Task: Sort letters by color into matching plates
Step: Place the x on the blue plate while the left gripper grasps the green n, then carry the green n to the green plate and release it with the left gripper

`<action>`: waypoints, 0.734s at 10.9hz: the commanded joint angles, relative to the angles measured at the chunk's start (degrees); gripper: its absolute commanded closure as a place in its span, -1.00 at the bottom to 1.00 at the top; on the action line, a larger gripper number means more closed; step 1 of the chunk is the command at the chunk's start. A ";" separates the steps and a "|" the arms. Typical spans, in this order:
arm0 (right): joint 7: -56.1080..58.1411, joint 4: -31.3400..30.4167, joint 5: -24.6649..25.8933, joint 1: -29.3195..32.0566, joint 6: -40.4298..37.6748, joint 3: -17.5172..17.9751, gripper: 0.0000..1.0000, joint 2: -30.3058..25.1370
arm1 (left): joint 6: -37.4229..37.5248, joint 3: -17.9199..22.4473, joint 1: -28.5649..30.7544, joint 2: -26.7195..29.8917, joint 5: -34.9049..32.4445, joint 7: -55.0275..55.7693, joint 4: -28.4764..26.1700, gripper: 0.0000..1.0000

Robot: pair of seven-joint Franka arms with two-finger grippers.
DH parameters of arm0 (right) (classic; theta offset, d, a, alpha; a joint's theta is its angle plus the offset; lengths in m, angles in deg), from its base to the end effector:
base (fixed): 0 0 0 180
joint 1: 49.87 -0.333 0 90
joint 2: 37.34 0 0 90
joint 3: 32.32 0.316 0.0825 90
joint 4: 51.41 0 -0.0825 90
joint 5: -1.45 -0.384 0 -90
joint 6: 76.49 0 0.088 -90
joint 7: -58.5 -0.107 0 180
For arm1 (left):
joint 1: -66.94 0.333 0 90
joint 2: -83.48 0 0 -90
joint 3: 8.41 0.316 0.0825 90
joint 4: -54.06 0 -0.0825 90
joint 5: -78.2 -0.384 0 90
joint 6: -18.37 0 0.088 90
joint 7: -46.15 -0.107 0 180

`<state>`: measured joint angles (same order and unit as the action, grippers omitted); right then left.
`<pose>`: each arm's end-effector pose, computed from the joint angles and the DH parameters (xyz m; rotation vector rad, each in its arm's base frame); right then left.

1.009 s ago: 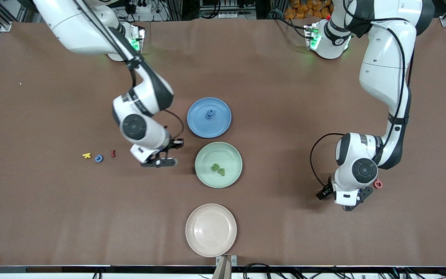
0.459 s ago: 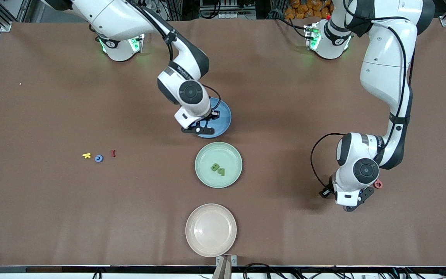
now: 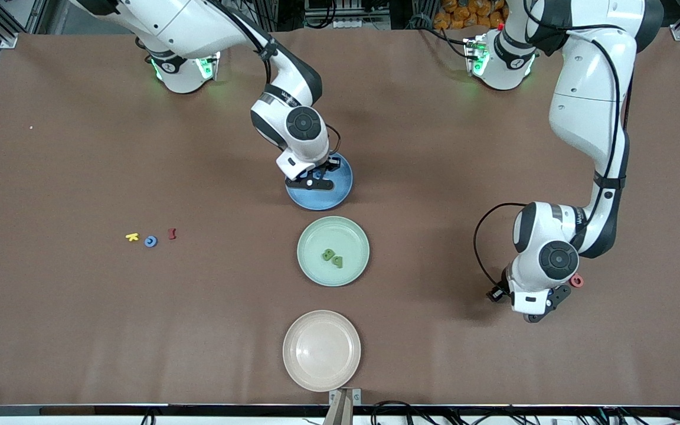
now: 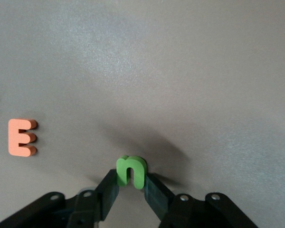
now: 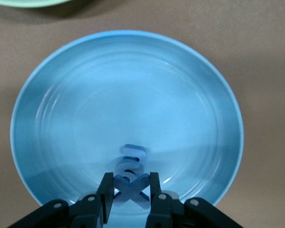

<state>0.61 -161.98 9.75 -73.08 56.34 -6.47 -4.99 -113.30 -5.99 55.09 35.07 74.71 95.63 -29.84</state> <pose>0.4092 0.4542 0.2097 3.1183 -0.1509 -0.2786 0.7072 -0.1214 0.1761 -2.9111 -0.9715 -0.0436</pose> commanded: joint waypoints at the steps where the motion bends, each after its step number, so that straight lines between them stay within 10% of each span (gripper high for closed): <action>1: -2.49 -0.96 1.45 -0.44 2.07 0.34 1.00 -0.18 | -0.16 -0.83 -0.72 0.59 0.59 -0.26 0.58 1.00; 8: -2.40 -1.05 1.54 -0.26 3.57 0.34 0.82 0.96 | -0.16 -11.44 -1.07 3.57 0.50 5.43 0.85 1.00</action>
<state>0.04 -162.34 9.78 -73.61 59.34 -6.49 -3.82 -113.64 -12.32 54.41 35.95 74.76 97.25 -28.15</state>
